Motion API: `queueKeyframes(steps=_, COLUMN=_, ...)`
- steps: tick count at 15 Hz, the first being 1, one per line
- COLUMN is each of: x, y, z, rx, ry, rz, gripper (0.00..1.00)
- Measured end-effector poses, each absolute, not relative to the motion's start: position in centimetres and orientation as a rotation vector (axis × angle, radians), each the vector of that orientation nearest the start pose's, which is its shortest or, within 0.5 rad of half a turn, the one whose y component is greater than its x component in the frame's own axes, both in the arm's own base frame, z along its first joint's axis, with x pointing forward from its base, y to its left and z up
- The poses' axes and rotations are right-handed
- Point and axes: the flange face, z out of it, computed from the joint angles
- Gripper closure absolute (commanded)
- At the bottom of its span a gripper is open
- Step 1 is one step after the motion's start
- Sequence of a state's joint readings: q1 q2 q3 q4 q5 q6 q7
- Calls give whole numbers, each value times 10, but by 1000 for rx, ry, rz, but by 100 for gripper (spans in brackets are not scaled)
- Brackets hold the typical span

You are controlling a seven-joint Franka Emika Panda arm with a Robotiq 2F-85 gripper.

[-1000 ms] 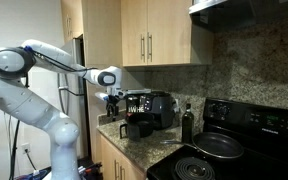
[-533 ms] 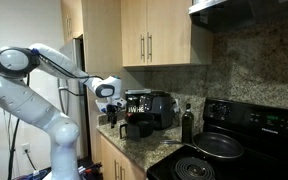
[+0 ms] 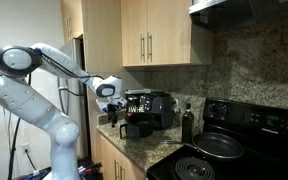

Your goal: Put the drawer back in the air fryer

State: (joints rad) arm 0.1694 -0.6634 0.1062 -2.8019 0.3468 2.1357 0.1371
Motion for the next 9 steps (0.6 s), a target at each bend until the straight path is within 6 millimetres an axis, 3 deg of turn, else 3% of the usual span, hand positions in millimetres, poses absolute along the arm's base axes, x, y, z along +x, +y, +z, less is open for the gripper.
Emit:
queueKeyframes(steps=6, x=335, y=127, z=391, rx=-2822, ry=144, rz=-191, gripper=0)
queueKeyframes(steps=9, x=337, y=129, z=391, rx=-2821, ry=142, rz=-198, gripper=0)
